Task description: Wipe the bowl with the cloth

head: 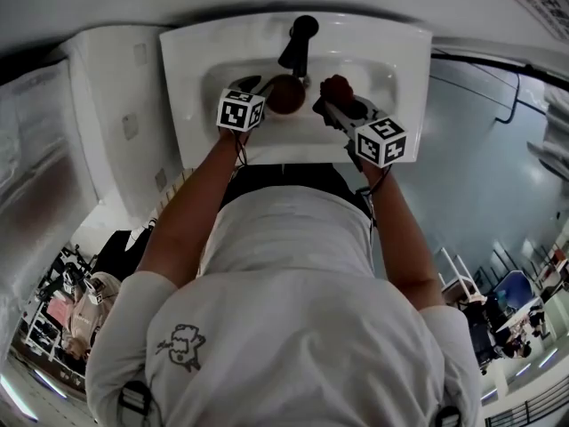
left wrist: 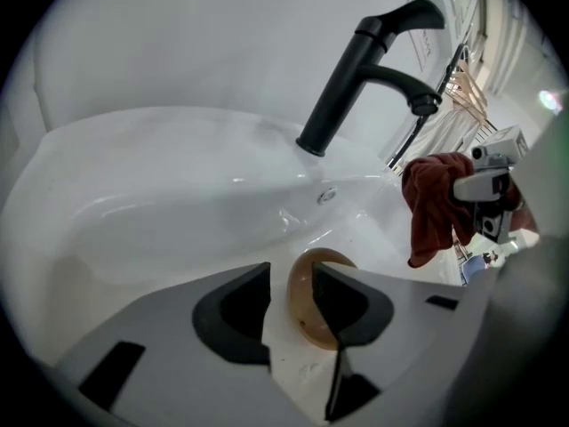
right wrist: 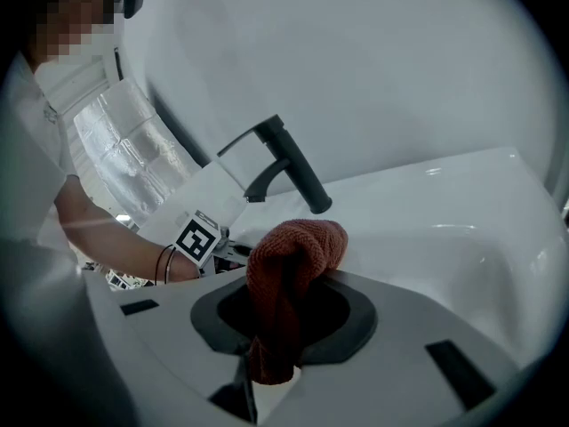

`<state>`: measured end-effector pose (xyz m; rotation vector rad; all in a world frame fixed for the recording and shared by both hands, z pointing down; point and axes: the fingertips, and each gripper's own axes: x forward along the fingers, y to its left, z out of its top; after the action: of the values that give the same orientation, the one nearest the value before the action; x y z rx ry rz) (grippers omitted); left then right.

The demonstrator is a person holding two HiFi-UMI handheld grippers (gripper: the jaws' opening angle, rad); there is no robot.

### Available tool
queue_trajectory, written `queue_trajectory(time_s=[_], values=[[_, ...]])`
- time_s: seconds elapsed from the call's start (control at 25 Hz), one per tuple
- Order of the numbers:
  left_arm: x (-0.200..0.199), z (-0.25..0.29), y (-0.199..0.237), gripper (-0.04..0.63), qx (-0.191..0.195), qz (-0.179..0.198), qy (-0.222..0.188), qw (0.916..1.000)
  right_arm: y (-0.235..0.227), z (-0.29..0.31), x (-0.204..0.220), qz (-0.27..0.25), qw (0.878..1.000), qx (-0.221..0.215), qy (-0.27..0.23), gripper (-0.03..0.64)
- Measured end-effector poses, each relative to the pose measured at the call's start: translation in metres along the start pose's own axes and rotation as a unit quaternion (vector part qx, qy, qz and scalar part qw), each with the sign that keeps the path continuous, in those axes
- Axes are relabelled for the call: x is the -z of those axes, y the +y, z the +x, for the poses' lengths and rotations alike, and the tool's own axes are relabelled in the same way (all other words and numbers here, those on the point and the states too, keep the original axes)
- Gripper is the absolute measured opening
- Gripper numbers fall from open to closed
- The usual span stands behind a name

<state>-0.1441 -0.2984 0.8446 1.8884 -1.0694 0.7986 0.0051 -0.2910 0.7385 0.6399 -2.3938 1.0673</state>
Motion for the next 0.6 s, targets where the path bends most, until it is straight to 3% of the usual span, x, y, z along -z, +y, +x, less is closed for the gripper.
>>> queue_trajectory(time_s=[0.36,0.6], values=[[-0.035,-0.063,-0.024,0.102,0.013,0.034,-0.055,0.9978,0.044,-0.018,-0.039,-0.042,0.998,0.01,-0.037,0.103],[-0.064,-0.12,-0.042,0.034,0.012,0.084,-0.113,0.99,0.078,-0.03,-0.062,-0.075,0.995,0.018,-0.068,0.103]])
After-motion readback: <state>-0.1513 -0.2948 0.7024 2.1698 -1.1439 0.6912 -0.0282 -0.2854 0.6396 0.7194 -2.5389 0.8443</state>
